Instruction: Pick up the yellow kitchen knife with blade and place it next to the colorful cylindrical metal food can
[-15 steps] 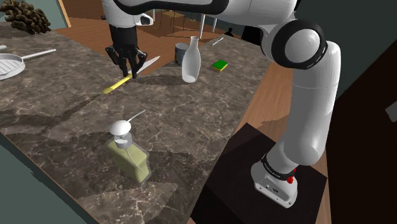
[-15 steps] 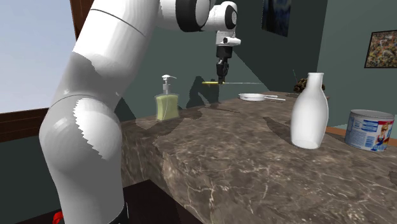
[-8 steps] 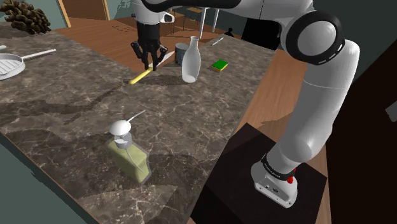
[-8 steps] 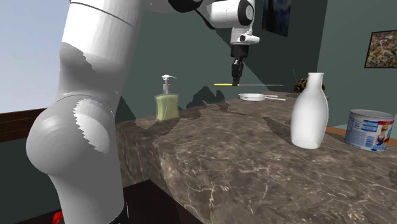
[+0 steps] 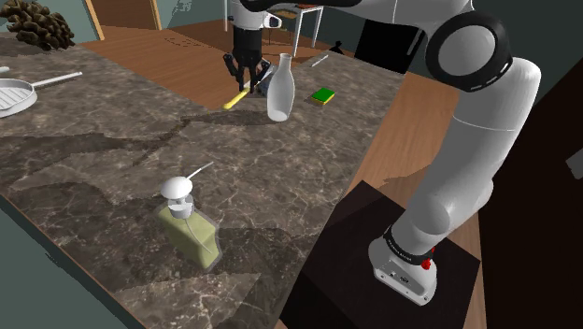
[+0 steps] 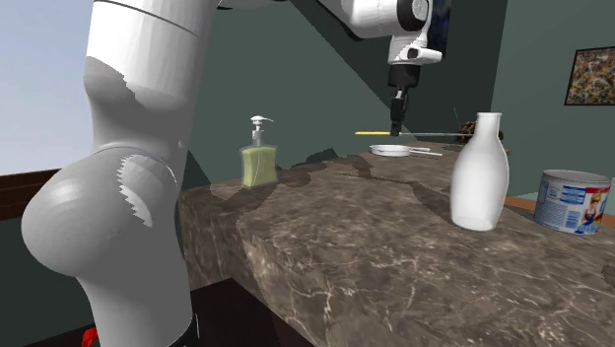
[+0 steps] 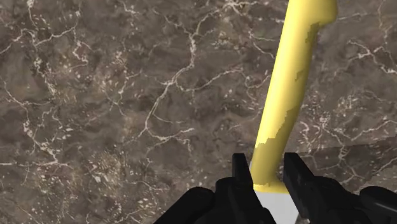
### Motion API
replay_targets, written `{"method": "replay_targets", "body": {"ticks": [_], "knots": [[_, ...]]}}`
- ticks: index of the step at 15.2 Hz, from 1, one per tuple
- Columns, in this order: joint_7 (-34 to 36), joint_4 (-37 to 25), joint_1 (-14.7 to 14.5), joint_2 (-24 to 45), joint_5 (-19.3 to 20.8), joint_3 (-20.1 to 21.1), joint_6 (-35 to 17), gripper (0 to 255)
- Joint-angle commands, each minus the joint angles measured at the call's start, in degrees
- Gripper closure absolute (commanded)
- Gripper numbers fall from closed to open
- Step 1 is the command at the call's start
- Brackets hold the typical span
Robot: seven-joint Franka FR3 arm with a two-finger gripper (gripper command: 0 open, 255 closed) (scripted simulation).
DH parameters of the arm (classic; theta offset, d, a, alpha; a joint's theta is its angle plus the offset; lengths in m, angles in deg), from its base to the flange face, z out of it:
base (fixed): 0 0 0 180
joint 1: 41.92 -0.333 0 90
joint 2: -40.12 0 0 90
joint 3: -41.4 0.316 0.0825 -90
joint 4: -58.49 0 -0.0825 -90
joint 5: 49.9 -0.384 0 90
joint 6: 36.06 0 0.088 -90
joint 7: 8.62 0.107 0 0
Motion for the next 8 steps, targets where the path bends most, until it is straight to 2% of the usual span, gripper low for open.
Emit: {"method": "replay_targets", "body": {"ticks": [1, 8], "knots": [[-2.9, 0.9, 2.0, -0.8, -0.5, -0.9, -0.1, 255], [-11.4, -0.7, 7.4, 0.0, -0.5, -3.9, 0.8, 255]]}}
